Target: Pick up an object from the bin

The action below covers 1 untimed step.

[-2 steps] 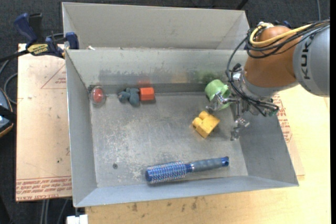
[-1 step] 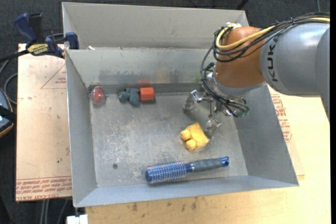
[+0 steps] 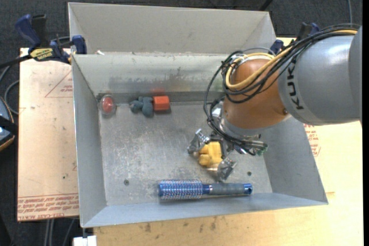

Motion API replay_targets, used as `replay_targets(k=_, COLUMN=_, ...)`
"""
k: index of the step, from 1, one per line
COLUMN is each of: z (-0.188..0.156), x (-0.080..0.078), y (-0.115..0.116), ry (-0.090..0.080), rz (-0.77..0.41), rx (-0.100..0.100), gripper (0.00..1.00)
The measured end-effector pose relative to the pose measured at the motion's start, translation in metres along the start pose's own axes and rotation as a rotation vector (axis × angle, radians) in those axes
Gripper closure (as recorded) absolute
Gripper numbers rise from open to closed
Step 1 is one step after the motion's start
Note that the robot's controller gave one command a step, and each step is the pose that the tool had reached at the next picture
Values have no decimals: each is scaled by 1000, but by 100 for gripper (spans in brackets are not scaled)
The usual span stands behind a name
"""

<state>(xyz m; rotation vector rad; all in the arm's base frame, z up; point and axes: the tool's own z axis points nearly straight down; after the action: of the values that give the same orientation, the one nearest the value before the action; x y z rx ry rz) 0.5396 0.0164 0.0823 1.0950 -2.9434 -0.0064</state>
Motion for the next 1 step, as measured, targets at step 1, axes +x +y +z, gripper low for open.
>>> replay_targets(k=1, z=-3, x=25, y=-51, ry=-1, rz=-304, rx=6, gripper=0)
